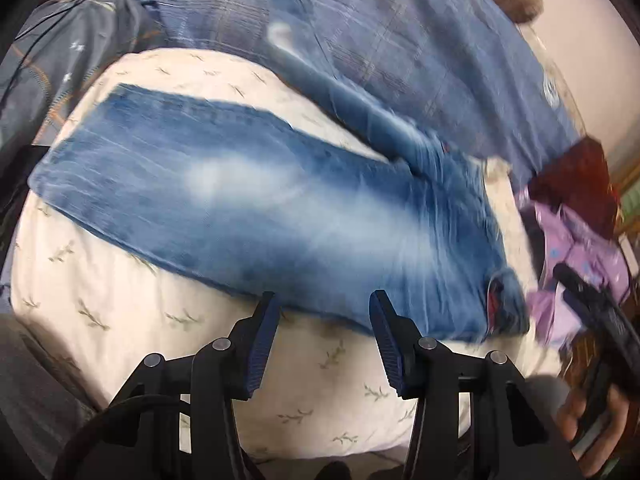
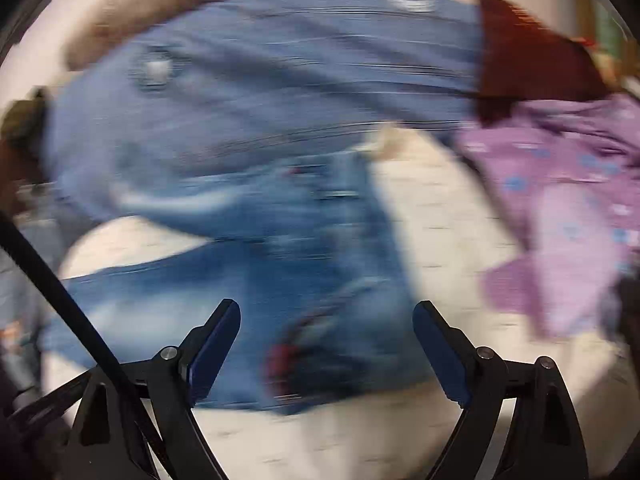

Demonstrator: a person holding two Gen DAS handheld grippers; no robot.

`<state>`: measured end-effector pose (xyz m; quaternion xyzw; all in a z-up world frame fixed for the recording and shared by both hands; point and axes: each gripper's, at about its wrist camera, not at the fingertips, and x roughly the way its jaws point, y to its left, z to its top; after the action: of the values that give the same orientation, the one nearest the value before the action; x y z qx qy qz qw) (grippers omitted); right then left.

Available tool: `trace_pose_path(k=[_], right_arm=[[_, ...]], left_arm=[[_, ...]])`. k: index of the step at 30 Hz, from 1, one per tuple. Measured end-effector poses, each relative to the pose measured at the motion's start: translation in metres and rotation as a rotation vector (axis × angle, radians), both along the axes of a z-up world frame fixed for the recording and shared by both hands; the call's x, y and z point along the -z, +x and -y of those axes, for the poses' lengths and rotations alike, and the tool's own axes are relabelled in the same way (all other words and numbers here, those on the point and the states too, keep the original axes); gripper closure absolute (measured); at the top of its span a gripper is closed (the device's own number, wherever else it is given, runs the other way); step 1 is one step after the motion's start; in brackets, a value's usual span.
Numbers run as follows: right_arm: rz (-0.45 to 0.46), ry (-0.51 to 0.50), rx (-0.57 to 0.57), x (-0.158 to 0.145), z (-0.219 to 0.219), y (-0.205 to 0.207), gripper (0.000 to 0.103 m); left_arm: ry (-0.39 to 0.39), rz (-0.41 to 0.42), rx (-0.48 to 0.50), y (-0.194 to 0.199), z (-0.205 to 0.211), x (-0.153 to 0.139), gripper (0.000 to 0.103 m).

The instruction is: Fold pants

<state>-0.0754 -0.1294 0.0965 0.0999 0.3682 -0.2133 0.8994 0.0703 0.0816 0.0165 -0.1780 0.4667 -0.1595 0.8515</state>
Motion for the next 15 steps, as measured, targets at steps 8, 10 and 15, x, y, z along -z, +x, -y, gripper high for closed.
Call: trace_pose_path(k=[8, 10, 15], right_arm=[[0.011, 0.267, -0.323, 0.017, -0.041, 0.070, 0.014], [-0.005, 0.260, -0.360, 0.023, -0.051, 0.090, 0.014], [-0.060, 0.224, -0.449, 0.028, -0.086, 0.159, 0.015]], left_arm=[[0.006, 0.047, -0.057, 0.038, -0.032, -0.044, 0.056], [0.022, 0.050, -0.111, 0.067, -0.038, -0.051, 0.056], [0.028, 0.033, -0.179, 0.135, -0.053, -0.060, 0.056]])
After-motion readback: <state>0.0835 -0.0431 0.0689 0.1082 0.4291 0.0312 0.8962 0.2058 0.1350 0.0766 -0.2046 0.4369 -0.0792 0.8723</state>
